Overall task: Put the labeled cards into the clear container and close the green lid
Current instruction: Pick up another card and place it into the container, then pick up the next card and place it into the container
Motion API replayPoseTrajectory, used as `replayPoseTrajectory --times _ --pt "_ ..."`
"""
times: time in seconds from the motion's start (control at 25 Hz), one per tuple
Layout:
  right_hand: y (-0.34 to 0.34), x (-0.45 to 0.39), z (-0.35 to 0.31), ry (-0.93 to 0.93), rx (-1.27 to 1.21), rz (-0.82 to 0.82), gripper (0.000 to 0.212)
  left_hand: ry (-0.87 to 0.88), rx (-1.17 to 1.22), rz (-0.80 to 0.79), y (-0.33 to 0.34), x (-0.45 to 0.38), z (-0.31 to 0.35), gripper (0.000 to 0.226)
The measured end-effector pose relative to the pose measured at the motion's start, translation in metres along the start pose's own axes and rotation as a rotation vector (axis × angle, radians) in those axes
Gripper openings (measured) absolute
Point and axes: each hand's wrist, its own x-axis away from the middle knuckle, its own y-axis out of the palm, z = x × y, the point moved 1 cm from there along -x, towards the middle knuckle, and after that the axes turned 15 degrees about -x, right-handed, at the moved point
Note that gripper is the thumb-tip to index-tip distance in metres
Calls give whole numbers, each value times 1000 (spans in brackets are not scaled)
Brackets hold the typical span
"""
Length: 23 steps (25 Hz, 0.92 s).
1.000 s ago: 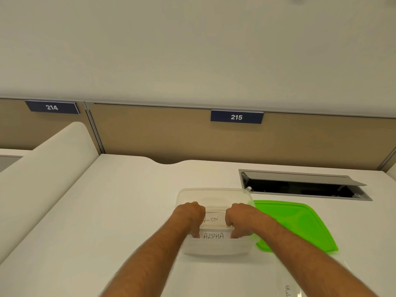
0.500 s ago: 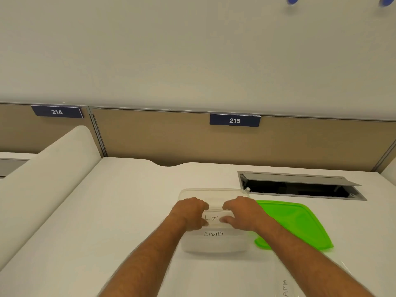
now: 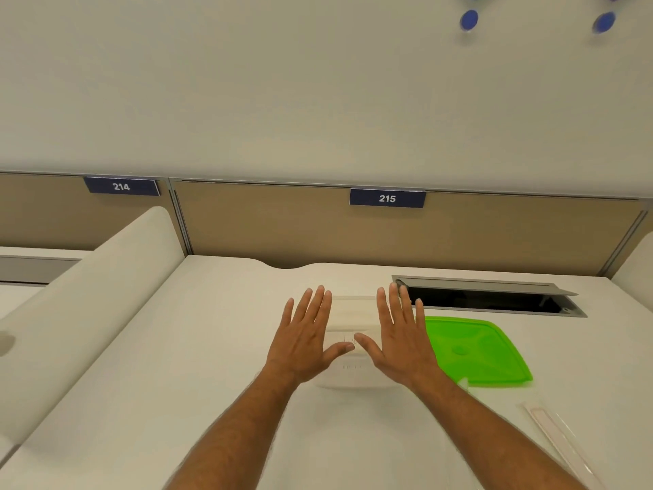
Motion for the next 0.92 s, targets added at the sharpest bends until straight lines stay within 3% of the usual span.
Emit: replayPoseTrajectory --times 0.48,0.92 --pt "-9 58 -26 -12 -33 -15 95 -52 29 -10 -8 71 -9 107" --pt "2 124 -75 -109 -169 -100 92 -122 65 -126 -1 154 -28 111"
